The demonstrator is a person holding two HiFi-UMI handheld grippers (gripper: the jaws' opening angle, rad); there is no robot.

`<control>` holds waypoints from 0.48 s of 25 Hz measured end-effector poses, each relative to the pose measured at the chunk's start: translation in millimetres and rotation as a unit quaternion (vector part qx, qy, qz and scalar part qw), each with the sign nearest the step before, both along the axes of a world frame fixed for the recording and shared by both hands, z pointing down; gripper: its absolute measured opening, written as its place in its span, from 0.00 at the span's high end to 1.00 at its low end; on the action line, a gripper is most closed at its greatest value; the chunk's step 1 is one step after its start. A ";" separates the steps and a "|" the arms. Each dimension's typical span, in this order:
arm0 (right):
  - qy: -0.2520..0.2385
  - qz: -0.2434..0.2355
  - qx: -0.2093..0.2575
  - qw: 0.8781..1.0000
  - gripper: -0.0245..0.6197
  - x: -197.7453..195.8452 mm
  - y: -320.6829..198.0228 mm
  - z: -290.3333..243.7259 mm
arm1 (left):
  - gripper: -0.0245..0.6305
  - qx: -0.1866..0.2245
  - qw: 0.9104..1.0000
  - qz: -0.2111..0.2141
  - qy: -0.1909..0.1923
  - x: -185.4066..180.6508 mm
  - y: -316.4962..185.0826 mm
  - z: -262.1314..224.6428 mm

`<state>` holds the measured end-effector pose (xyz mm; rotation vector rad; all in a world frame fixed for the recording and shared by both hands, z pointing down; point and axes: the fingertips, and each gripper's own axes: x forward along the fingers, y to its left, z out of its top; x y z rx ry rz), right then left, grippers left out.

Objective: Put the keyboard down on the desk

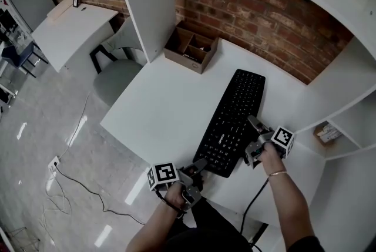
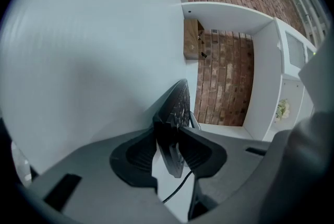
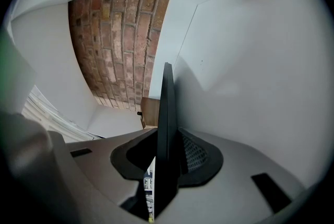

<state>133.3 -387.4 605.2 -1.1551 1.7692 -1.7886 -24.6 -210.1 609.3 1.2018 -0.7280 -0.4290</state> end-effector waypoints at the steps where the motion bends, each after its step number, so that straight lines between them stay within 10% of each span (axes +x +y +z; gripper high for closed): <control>1: 0.002 0.000 0.001 1.000 0.79 -1.1 0.7 -0.3 | 0.79 -0.004 1.000 0.002 -0.006 -1.9 4.4 0.7; 12: 0.010 0.005 0.004 1.000 0.79 -5.0 5.1 2.1 | 0.79 0.069 0.983 0.062 -0.158 -16.9 14.3 -32.1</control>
